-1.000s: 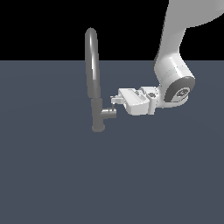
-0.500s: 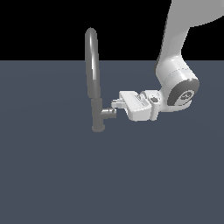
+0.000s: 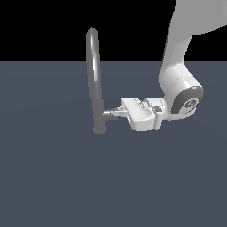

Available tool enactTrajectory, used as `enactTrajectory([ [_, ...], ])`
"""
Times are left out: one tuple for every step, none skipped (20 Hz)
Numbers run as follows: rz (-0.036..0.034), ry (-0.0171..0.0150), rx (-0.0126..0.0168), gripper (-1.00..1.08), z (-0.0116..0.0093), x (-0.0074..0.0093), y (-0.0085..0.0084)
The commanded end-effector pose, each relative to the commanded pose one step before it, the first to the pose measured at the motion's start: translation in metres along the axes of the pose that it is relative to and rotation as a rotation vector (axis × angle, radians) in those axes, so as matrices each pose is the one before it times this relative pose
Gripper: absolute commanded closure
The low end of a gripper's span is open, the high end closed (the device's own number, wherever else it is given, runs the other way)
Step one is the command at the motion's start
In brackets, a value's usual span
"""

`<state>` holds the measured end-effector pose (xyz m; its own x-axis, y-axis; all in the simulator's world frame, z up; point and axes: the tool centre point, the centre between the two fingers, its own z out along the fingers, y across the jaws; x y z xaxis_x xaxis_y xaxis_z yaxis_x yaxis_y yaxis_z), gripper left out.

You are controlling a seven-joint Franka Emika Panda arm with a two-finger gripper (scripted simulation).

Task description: Turn on the faucet by rotating a designated handle.

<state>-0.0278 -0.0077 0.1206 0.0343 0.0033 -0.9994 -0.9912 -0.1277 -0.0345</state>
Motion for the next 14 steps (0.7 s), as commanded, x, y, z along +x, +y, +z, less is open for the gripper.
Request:
enactTrajectory([
  [0.00305,0.00047,-0.00021,1.08,0.00001,0.00620,0.00143],
  [0.00388,-0.00021,0.00040,1.08,-0.00002,0.00649,0.00160],
  [0.00385,-0.00021,0.00040,1.08,-0.00002,0.00644,0.00159],
  [0.00385,-0.00021,0.00040,1.08,-0.00003,0.00641,0.00157],
  [0.00379,-0.00020,0.00040,1.08,-0.00003,0.00634,0.00155],
  [0.00376,-0.00020,0.00040,1.08,-0.00003,0.00629,0.00153],
  [0.00372,-0.00020,0.00040,1.08,-0.00004,0.00623,0.00151],
  [0.00372,-0.00020,0.00041,1.08,-0.00005,0.00619,0.00148],
  [0.00000,0.00000,0.00000,1.08,0.00000,0.00000,0.00000],
  [-0.03425,-0.00199,-0.00565,1.08,0.00031,-0.02213,-0.00979],
  [0.00308,0.00015,0.00050,1.08,-0.00002,0.00460,-0.00038],
  [0.00312,0.00015,0.00051,1.08,-0.00003,0.00460,-0.00038],
  [0.00304,0.00015,0.00049,1.08,-0.00003,0.00453,-0.00038],
  [0.00304,0.00015,0.00049,1.08,-0.00003,0.00451,-0.00038],
])
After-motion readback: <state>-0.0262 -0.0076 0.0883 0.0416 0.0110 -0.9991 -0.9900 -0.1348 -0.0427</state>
